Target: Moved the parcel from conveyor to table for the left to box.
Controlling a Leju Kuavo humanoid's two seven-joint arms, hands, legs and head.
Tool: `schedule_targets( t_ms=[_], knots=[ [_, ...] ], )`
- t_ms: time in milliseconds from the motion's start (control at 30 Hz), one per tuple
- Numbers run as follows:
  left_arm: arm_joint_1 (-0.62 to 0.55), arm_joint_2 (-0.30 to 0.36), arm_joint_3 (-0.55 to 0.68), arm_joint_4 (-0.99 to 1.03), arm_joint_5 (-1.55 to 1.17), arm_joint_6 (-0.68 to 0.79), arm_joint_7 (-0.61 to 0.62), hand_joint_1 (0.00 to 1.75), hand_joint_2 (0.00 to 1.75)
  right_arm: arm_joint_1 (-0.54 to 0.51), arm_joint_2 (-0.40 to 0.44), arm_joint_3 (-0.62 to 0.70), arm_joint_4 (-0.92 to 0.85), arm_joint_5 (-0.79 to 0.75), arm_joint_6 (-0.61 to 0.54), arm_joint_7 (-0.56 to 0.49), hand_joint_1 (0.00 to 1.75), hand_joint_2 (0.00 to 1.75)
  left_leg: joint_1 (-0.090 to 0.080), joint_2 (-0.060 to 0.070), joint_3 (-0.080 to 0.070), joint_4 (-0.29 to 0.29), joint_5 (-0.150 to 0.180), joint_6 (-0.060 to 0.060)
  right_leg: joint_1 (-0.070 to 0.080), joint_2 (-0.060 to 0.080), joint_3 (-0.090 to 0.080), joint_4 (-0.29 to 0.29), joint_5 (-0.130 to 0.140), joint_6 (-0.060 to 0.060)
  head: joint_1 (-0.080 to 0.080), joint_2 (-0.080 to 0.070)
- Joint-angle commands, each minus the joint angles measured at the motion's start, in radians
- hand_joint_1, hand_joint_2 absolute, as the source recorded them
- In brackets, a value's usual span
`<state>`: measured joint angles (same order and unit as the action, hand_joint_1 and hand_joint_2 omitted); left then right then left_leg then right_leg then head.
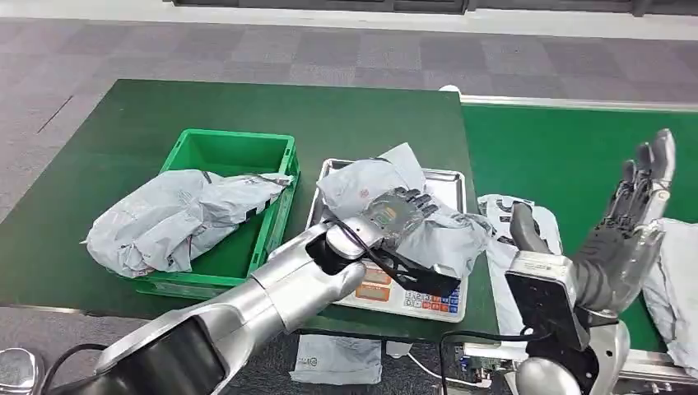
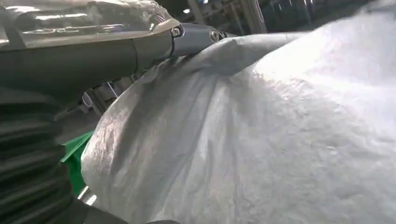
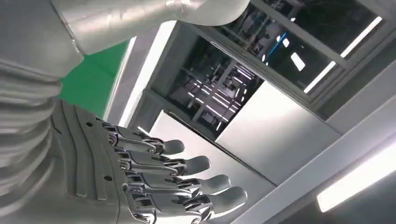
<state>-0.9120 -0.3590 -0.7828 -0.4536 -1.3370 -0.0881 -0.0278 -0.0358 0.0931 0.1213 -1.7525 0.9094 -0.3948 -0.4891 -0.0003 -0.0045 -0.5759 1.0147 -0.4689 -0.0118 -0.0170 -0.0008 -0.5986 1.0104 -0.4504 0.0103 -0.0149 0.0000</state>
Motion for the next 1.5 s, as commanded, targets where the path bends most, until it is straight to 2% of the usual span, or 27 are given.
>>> schedule_targets(
  t_ms=[33,67,100,133,367,500,600,667,767,900,1100,1200,1333,1400,1500],
  knots=[
    [-0.04,0.01,-0.149,0.086,0.039,-0.048,-0.006,0.0,1.75,-0.033,-0.001,0.038,0.081,-0.004,-0.008,0.003,0.0,1.75,0.001,0.002,0.001,-0.001,0.0,0.0,0.001,0.002,0.001,-0.001,0.001,-0.001,0.0,0.0],
    [-0.04,0.01,-0.151,0.088,0.042,-0.048,-0.008,0.02,1.75,-0.033,-0.001,0.039,0.082,-0.004,-0.008,0.003,0.0,1.75,0.001,0.003,0.002,-0.002,0.0,0.0,0.001,0.002,0.001,-0.002,0.001,-0.001,0.0,0.0],
    [-0.041,0.01,-0.149,0.094,0.045,-0.045,-0.009,0.66,1.75,-0.034,0.0,0.041,0.083,-0.005,-0.008,0.003,0.0,1.75,0.001,0.003,0.002,-0.002,0.0,0.0,0.001,0.003,0.002,-0.003,0.002,-0.001,0.0,0.0],
    [-0.042,0.01,-0.158,0.099,0.041,-0.035,-0.014,1.75,1.75,-0.033,0.001,0.042,0.081,-0.005,-0.007,0.004,0.0,1.75,0.001,0.002,0.001,-0.001,0.0,0.0,0.001,0.002,0.001,-0.002,0.001,-0.001,0.0,0.0],
    [-0.041,0.01,-0.152,0.098,0.048,-0.014,-0.021,1.75,1.75,-0.032,0.002,0.044,0.078,-0.005,-0.001,0.005,0.0,1.75,0.001,0.003,0.002,-0.002,0.0,0.0,0.001,0.003,0.002,-0.003,0.002,-0.001,0.0,0.0],
    [-0.032,0.015,-0.05,0.056,0.079,0.254,-0.005,1.75,1.75,-0.01,0.005,0.045,0.047,0.002,0.018,0.012,0.0,1.75,0.001,0.004,0.003,-0.003,0.001,0.0,0.002,0.003,0.003,-0.004,0.002,-0.001,0.0,0.0],
    [-0.038,0.013,-0.033,0.04,0.083,0.258,-0.01,1.75,1.75,-0.005,0.006,0.043,0.04,0.004,0.019,0.014,0.0,1.75,0.001,0.003,0.001,-0.002,0.001,0.0,0.001,0.002,0.001,-0.003,0.002,-0.001,0.0,0.0],
    [-0.021,0.024,0.031,-0.024,0.096,0.377,-0.029,1.75,1.75,0.002,0.007,0.04,0.031,0.007,0.021,0.016,0.0,1.75,0.001,0.002,0.001,-0.001,0.0,0.0,0.001,0.002,0.001,-0.003,0.001,-0.001,0.0,0.0],
    [-0.014,0.036,0.086,-0.081,0.116,0.428,-0.061,1.75,1.75,0.005,0.005,0.037,0.028,0.008,0.019,0.017,0.0,1.75,0.001,0.003,0.001,-0.002,0.0,0.0,0.001,0.002,0.001,-0.002,0.001,-0.001,0.0,0.0],
    [0.06,0.062,0.206,-0.263,0.137,0.589,-0.138,1.75,1.75,-0.002,-0.002,0.041,0.045,0.002,0.007,0.021,0.0,1.75,0.0,0.002,0.001,-0.001,0.0,0.0,0.0,0.002,0.0,-0.001,0.001,-0.001,0.0,0.0],
    [0.073,0.067,0.225,-0.291,0.137,0.59,-0.152,1.75,1.75,-0.006,-0.003,0.043,0.051,0.0,0.003,0.022,0.0,1.75,0.0,0.003,0.001,-0.001,0.0,0.0,0.0,0.003,0.0,-0.001,0.001,-0.001,0.0,0.0],
    [0.128,0.078,0.289,-0.391,0.163,0.658,-0.202,1.75,1.75,-0.006,-0.006,0.048,0.067,-0.007,-0.015,0.024,0.0,1.75,0.001,0.005,0.002,-0.002,0.0,0.0,0.001,0.004,0.001,-0.003,0.002,-0.001,0.0,0.0],
    [0.218,0.09,0.31,-0.519,0.129,0.586,-0.189,1.75,1.75,0.019,-0.004,0.033,0.095,-0.015,-0.033,0.026,0.0,1.75,0.0,0.003,0.002,-0.002,0.0,0.0,0.001,0.002,0.001,-0.002,0.001,-0.001,0.0,0.0],
    [0.216,0.098,0.302,-0.56,0.041,0.522,-0.133,1.62,1.75,0.009,-0.007,0.037,0.075,-0.016,-0.041,0.015,0.0,1.75,0.0,0.003,0.003,-0.003,0.0,0.0,0.0,0.003,0.002,-0.003,0.001,-0.001,0.0,0.0],
    [0.197,0.099,0.319,-0.518,-0.002,0.488,-0.112,1.62,1.75,0.005,-0.01,0.036,0.066,-0.011,-0.027,0.028,0.0,1.75,0.001,0.004,0.001,-0.001,0.0,0.0,0.001,0.004,0.0,-0.002,0.001,-0.001,0.0,0.0]
  ],
)
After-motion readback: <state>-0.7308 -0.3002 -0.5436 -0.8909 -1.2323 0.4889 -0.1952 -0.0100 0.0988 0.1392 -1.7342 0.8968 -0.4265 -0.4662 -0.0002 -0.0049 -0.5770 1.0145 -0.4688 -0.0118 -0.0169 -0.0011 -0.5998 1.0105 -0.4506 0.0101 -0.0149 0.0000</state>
